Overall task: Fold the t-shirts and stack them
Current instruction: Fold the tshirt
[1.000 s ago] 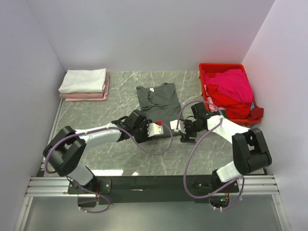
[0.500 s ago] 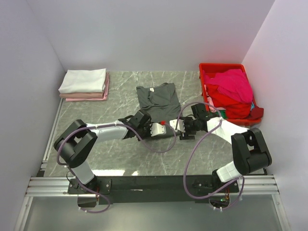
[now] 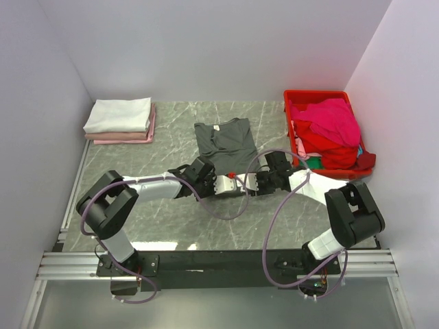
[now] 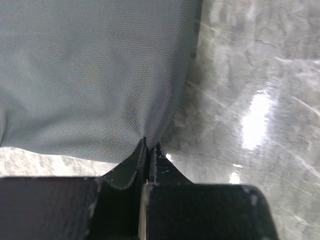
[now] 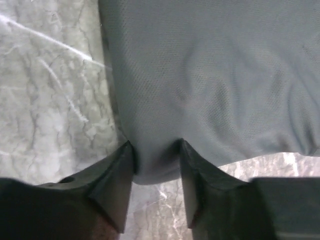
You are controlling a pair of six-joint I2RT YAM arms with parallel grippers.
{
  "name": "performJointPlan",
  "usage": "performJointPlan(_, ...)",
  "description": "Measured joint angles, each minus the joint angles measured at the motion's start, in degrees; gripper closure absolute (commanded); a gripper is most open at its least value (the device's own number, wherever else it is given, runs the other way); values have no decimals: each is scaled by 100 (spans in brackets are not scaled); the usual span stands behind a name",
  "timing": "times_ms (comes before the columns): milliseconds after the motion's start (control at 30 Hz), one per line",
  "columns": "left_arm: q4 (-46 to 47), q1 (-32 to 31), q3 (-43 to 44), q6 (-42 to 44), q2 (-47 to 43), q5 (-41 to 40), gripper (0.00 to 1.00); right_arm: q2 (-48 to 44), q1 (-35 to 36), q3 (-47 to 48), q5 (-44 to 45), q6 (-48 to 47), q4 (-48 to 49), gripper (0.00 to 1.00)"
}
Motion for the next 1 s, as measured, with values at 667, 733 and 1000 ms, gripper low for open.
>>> performJointPlan(667, -638, -428, -511, -72, -1043, 1060, 99, -1775, 219, -590, -527, -146, -1211, 100)
performJointPlan(733, -737, -619, -540, -168, -1134, 1228, 100, -2092, 219, -629, -728, -153, -1561, 100)
performJointPlan(1000, -973, -721, -761, -345, -1755, 1449, 100, -2594, 219, -732, -1034, 282, -2129, 100)
